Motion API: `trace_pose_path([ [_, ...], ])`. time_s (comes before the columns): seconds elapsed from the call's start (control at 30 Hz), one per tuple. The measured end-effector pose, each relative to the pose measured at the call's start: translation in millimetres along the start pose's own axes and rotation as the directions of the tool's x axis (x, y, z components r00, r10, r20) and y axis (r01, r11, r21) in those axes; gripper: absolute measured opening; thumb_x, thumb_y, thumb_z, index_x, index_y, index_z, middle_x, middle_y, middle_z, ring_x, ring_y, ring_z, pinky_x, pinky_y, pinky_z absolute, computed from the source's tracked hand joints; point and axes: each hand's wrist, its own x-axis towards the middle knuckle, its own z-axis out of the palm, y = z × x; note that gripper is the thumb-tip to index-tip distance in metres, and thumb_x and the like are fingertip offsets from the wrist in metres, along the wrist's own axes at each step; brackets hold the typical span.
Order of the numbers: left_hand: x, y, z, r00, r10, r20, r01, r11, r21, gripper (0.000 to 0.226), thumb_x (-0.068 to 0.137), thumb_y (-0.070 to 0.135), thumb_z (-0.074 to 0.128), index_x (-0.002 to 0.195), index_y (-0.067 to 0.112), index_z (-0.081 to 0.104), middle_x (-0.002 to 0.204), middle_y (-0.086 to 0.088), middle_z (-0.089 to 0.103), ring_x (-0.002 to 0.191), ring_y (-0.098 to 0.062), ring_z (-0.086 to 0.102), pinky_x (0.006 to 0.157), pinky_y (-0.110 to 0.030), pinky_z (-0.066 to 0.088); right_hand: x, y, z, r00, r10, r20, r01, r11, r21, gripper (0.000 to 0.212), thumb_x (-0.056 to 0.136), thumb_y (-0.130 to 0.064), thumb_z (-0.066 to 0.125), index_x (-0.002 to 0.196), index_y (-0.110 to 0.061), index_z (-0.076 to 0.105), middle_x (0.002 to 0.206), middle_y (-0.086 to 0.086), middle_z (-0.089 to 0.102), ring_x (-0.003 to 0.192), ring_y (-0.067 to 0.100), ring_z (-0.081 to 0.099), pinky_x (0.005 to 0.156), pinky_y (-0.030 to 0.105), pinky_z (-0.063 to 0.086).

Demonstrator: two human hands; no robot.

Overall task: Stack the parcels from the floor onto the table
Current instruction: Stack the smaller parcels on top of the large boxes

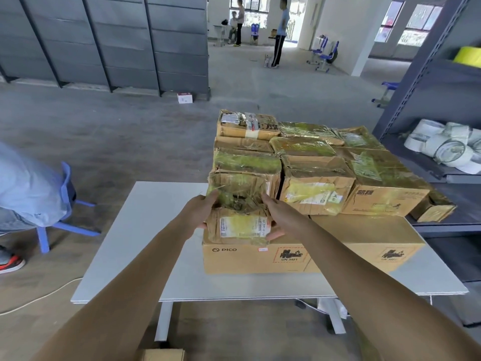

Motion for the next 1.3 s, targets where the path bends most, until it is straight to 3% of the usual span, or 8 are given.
trace_pose_path([
  [0.23, -1.5, -6.5, 0.1, 0.998, -0.061, 0.02, 0.061, 0.997, -0.052, 0.066, 0.088, 0.071, 0.034, 0.133, 0.024, 0.046, 0.127, -0.005, 0.056, 0.114, -0.028, 0.053, 0.094, -0.05, 0.046, 0.6, 4.5, -1.2, 0.999, -0.004, 0.04, 0.001, 0.998, 0.067, 0.075, 0.088, -0.073, 0.035, 0.151, -0.033, 0.026, 0.155, 0.01, 0.03, 0.075, 0.023, 0.071, 0.078, 0.037, 0.06],
  [0.33, -0.7, -11.1, 1.7, 0.99, -0.131, 0.06, 0.137, 0.984, -0.115, 0.074, 0.085, 0.076, 0.031, 0.141, 0.028, 0.035, 0.14, -0.009, 0.046, 0.123, -0.038, 0.046, 0.098, -0.055, 0.04, 2.2, 3.8, 1.7, 0.999, -0.011, 0.043, 0.007, 0.995, 0.099, 0.073, 0.09, -0.071, 0.035, 0.151, -0.032, 0.026, 0.135, 0.007, 0.047, 0.068, 0.018, 0.064, 0.081, 0.042, 0.059],
  [0.4, -0.7, -15.2, 3.2, 0.98, -0.167, 0.104, 0.182, 0.971, -0.153, 0.079, 0.082, 0.08, 0.03, 0.141, 0.028, 0.037, 0.139, -0.01, 0.048, 0.123, -0.041, 0.046, 0.1, -0.056, 0.038, 1.3, 3.2, 4.2, 0.999, -0.021, 0.048, 0.015, 0.994, 0.11, 0.072, 0.091, -0.07, 0.035, 0.151, -0.032, 0.026, 0.122, 0.001, 0.05, 0.068, 0.017, 0.06, 0.081, 0.043, 0.059],
  [0.6, 1.6, -19.2, 2.0, 0.978, -0.167, 0.126, 0.19, 0.962, -0.194, 0.08, 0.08, 0.083, 0.03, 0.128, 0.023, 0.052, 0.117, -0.012, 0.062, 0.11, -0.035, 0.056, 0.095, -0.049, 0.047, 0.0, 1.7, 10.7, 1.0, -0.025, 0.019, 0.023, 0.995, 0.092, 0.071, 0.092, -0.069, 0.03, 0.151, -0.029, 0.028, 0.137, 0.005, 0.043, 0.077, 0.02, 0.064, 0.068, 0.033, 0.061],
  [0.87, -1.8, -19.7, -2.6, 0.982, -0.162, 0.093, 0.178, 0.964, -0.199, 0.084, 0.081, 0.082, 0.026, 0.141, 0.024, 0.04, 0.141, -0.006, 0.047, 0.128, -0.03, 0.042, 0.104, -0.054, 0.036, -3.2, 13.6, 19.3, 0.995, -0.037, -0.094, 0.046, 0.995, 0.094, 0.076, 0.09, -0.074, 0.023, 0.151, -0.029, 0.029, 0.157, 0.007, 0.026, 0.089, 0.024, 0.069, 0.063, 0.027, 0.059],
  [0.93, -0.8, -22.1, -4.9, 0.986, -0.145, 0.079, 0.159, 0.965, -0.207, 0.082, 0.084, 0.08, 0.025, 0.142, 0.023, 0.039, 0.142, -0.006, 0.045, 0.128, -0.028, 0.043, 0.104, -0.054, 0.037, -4.7, 16.5, 21.3, 0.992, -0.031, -0.124, 0.048, 0.99, 0.136, 0.075, 0.09, -0.073, 0.025, 0.149, -0.026, 0.032, 0.156, 0.007, 0.03, 0.092, 0.024, 0.067, 0.065, 0.027, 0.059],
  [1.07, -2.9, -27.6, -7.0, 0.987, -0.131, 0.092, 0.148, 0.968, -0.202, 0.078, 0.086, 0.077, 0.025, 0.14, 0.023, 0.04, 0.14, -0.007, 0.047, 0.125, -0.026, 0.045, 0.103, -0.052, 0.039, -6.6, 24.7, 21.2, 0.981, -0.028, -0.194, 0.06, 0.986, 0.159, 0.071, 0.094, -0.069, 0.025, 0.142, -0.02, 0.044, 0.138, 0.008, 0.054, 0.112, 0.025, 0.059, 0.093, 0.047, 0.054],
  [1.3, -32.5, -36.2, -8.6, 0.989, -0.12, 0.084, 0.135, 0.971, -0.197, 0.077, 0.086, 0.077, 0.028, 0.14, 0.023, 0.038, 0.14, -0.008, 0.043, 0.121, -0.026, 0.044, 0.096, -0.047, 0.04, -41.1, 43.8, 20.1, 0.97, -0.029, -0.243, 0.079, 0.977, 0.197, 0.062, 0.098, -0.06, 0.031, 0.142, -0.019, 0.045, 0.136, 0.009, 0.054, 0.111, 0.023, 0.06, 0.077, 0.038, 0.057],
])
